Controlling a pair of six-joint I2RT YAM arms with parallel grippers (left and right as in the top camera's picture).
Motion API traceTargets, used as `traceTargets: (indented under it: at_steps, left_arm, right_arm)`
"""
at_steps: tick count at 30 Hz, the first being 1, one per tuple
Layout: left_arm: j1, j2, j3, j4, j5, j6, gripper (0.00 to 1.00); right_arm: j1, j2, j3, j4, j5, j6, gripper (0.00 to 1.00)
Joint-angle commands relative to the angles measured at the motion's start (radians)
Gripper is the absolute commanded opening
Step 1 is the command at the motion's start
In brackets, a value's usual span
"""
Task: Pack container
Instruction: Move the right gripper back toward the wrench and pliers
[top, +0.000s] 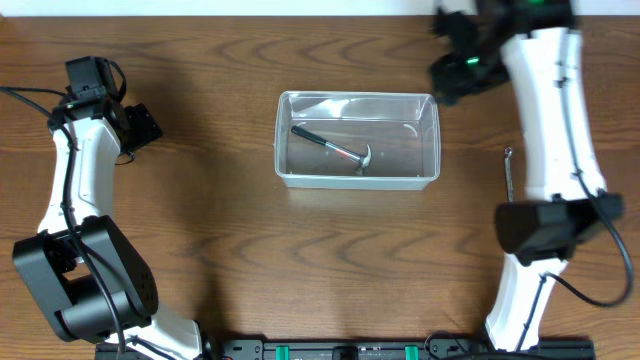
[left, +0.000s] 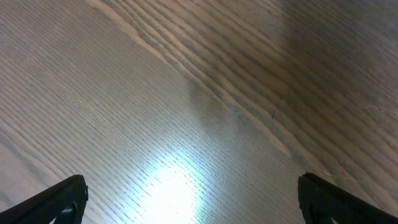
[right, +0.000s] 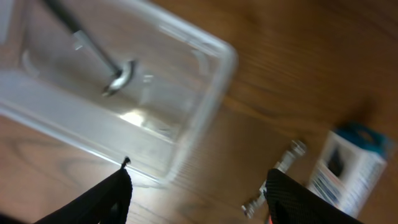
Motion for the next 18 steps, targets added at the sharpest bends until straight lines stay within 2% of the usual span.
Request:
traceTargets:
  at_steps: [1, 6, 10, 18]
  left_arm:
    - [0.002, 0.009, 0.022, -0.003, -0.012, -0.002, 0.98]
    - [0.002, 0.009, 0.022, -0.003, -0.012, -0.002, 0.98]
    - [0.002, 0.009, 0.022, -0.003, -0.012, -0.002, 0.98]
    - [0.002, 0.009, 0.022, -0.003, -0.012, -0.002, 0.98]
  right_arm:
    - [-0.075, -0.111, 0.026, -0.006, 0.038, 0.060, 0.70]
    - [-0.174, -0.259, 0.012, -0.006, 0.037, 0.097, 0.69]
    - [-0.209, -0.404, -0.068, -0.006, 0.032, 0.105, 0.71]
    - [-0.261, -0.709, -0.489, -0.005, 0.235, 0.104, 0.74]
